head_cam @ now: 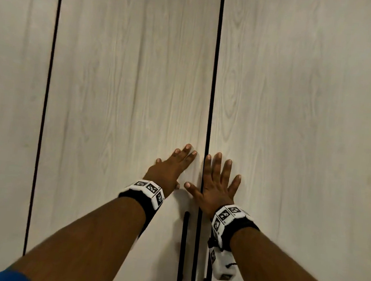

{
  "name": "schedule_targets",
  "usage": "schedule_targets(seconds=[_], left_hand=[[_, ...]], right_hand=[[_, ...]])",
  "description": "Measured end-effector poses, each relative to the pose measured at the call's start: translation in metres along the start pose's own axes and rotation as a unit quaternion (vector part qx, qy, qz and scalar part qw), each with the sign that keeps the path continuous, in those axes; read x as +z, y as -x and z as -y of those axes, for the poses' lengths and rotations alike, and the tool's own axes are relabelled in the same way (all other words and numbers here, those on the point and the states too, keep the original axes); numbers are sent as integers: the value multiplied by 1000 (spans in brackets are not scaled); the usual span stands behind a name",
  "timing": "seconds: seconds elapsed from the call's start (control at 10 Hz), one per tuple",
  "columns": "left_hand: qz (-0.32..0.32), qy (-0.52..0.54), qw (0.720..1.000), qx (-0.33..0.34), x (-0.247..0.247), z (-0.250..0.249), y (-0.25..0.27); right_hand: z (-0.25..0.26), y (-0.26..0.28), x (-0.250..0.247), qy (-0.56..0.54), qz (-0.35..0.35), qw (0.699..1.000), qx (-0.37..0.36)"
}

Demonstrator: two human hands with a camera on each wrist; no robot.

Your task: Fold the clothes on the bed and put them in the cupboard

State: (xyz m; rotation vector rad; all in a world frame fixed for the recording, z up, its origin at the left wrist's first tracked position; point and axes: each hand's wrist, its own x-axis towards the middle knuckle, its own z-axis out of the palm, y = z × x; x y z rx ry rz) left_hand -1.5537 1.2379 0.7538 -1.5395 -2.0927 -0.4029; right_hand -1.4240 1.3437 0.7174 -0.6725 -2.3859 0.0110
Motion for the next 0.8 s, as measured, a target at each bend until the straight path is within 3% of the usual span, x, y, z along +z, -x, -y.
schedule_targets(seconds=[0.4, 0.6, 0.7, 0.8], left_hand=[[-3, -50, 999, -13, 23, 16, -49], [-9, -63, 997, -36, 25, 3, -39], [12, -60, 998, -33, 18, 1, -43], [76, -33, 996, -27, -6, -11, -41]], right_hand=[[-18, -51, 38, 36, -42, 998, 15], [-19, -50, 39, 31, -18, 999, 11], [-19, -51, 28, 21, 10, 999, 31], [-18, -45, -13, 68, 74, 994, 38]])
